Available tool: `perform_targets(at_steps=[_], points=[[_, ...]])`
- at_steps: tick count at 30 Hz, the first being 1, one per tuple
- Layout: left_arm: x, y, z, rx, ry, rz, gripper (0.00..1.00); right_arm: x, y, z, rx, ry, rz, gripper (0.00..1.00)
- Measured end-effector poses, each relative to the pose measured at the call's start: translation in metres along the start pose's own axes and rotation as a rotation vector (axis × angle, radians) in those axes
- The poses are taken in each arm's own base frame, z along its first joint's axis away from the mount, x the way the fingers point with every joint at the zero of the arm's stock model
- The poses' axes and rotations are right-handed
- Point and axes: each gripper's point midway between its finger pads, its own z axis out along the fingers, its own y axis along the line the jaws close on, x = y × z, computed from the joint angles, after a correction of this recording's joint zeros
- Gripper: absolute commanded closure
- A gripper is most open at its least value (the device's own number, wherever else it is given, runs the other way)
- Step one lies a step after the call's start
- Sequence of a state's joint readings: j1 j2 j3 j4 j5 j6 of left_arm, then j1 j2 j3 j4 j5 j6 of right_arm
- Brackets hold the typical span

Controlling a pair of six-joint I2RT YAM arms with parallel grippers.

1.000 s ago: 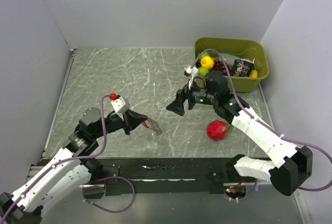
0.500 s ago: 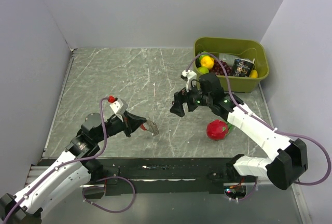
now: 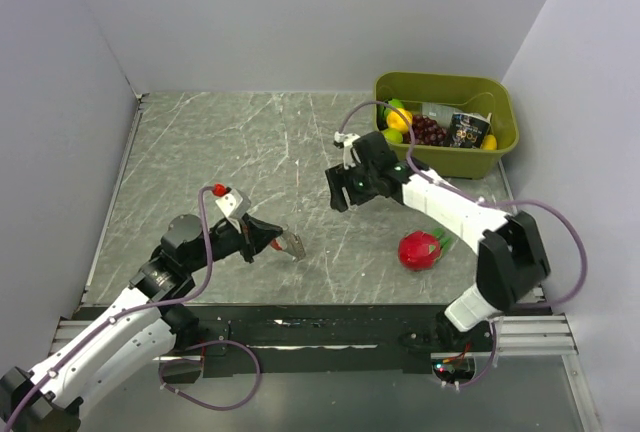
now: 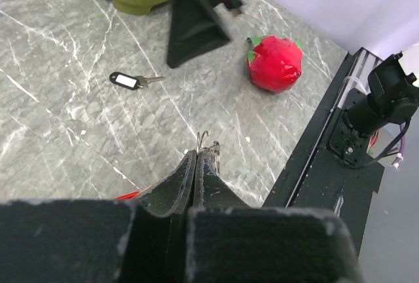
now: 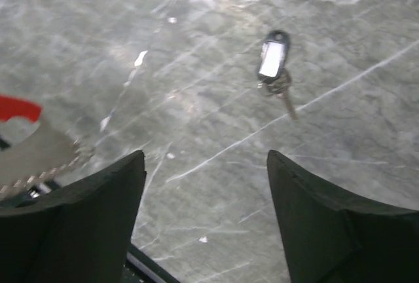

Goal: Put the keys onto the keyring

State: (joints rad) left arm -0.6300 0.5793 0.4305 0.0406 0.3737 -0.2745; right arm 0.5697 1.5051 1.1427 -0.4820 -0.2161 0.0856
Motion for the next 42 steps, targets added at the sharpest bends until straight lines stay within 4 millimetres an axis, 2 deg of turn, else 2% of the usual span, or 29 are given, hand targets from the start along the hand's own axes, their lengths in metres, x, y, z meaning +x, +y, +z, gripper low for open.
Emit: perform_targets(at_steps=[8, 13, 17, 26, 36, 39, 40, 42], points=[[-0.001, 0.0, 0.002, 0.002, 0.006, -0.001, 0.99, 0.011, -0.026, 0.046, 0.133, 0.129, 0.049, 0.34], [0.0, 0.001, 0.003, 0.001, 0.012, -0.004, 0.99, 0.022, -0.03, 0.062, 0.168, 0.191, 0.052, 0.38], [0.0, 0.001, 0.003, 0.001, 0.014, -0.004, 0.99, 0.025, -0.029, 0.075, 0.182, 0.214, 0.042, 0.45], [0.0, 0.001, 0.003, 0.001, 0.015, -0.005, 0.99, 0.038, -0.033, 0.093, 0.211, 0.265, 0.036, 0.5], [0.0, 0.0, 0.002, 0.002, 0.014, -0.006, 0.99, 0.043, -0.042, 0.104, 0.251, 0.282, 0.027, 0.61], [0.0, 0.0, 0.002, 0.003, 0.012, -0.005, 0.99, 0.043, -0.043, 0.105, 0.264, 0.279, 0.022, 0.69], [0.0, 0.0, 0.002, 0.003, 0.012, -0.005, 0.99, 0.043, -0.043, 0.105, 0.269, 0.278, 0.018, 0.79], [0.0, -0.001, 0.002, 0.007, 0.014, -0.006, 0.99, 0.042, -0.045, 0.106, 0.285, 0.277, 0.012, 0.9]])
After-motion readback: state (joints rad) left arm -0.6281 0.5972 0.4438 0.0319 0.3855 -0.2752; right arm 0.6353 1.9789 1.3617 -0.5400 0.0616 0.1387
